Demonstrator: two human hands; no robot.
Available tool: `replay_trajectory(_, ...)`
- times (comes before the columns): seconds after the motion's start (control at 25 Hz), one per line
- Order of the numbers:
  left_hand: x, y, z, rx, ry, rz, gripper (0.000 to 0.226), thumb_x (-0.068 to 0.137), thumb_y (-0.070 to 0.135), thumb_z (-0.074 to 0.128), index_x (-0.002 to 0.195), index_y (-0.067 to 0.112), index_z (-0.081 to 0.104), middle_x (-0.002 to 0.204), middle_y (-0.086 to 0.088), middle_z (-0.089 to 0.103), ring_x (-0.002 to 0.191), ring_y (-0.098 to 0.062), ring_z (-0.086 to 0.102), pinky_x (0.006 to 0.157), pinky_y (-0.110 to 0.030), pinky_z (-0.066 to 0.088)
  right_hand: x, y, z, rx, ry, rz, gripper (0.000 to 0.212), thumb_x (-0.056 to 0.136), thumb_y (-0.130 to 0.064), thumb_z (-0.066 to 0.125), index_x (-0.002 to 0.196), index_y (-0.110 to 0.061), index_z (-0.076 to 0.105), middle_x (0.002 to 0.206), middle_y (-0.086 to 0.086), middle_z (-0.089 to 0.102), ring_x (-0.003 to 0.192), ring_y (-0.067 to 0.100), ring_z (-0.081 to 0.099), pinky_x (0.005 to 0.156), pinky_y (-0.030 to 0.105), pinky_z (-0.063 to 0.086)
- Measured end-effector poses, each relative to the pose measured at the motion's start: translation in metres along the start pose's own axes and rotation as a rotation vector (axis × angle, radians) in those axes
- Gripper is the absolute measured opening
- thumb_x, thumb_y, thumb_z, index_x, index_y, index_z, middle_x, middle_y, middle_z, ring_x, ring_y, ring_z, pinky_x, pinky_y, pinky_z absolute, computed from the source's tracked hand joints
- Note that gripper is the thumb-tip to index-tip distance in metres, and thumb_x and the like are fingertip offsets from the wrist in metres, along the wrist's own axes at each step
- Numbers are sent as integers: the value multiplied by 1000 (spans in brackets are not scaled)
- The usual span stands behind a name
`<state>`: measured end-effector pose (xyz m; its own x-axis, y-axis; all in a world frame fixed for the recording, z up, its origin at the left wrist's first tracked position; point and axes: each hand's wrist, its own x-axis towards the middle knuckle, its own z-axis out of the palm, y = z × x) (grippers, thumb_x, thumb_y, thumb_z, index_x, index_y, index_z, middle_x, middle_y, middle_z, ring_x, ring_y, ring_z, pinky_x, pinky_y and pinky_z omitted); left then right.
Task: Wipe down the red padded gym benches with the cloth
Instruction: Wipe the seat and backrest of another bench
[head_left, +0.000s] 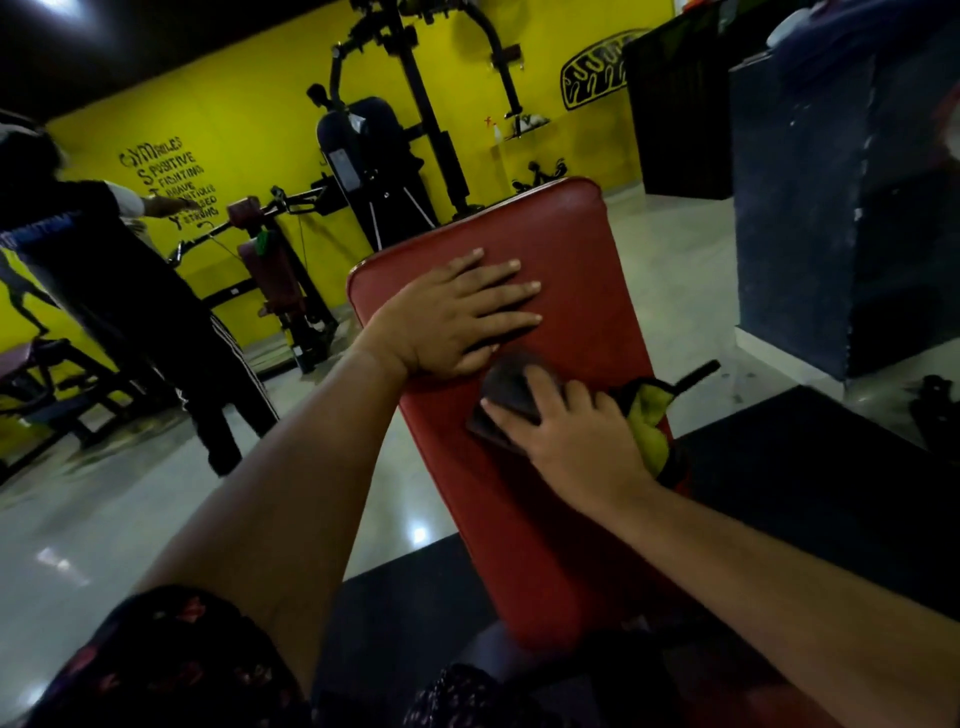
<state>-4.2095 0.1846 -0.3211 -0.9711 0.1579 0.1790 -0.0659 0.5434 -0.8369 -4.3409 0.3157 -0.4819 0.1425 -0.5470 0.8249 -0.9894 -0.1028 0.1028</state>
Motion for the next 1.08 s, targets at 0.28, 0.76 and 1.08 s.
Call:
replay_trajectory(0.28, -9, 14, 18, 30, 74, -110, 48, 95, 33, 43, 141, 22, 52, 148, -7, 49, 140, -29, 38, 116, -49, 24, -24, 60, -5, 100, -57, 525, 68, 78, -26, 73, 141, -35, 47, 139, 22, 42, 92, 41, 56, 69, 48, 54)
replay_trajectory(0.76, -9, 20, 18, 6, 128, -137, 46, 94, 33, 47, 137, 22, 56, 145, -6, 52, 137, -30, 45, 114, -48, 28, -20, -20, 2, 512, 70, 963, 74, 80, -25, 72, 146, -36, 40, 143, 16, 28, 107, 37, 56, 90, 37, 48)
replay_trajectory(1.08, -10, 18, 14, 5, 112, -160, 45, 94, 34, 47, 137, 22, 58, 145, -6, 52, 137, -30, 45, 114, -48, 28, -10, -137, 29, 302, -95, 280, 52, 84, -28, 63, 134, -32, 51, 135, 21, 47, 77, 28, 58, 60, 36, 47)
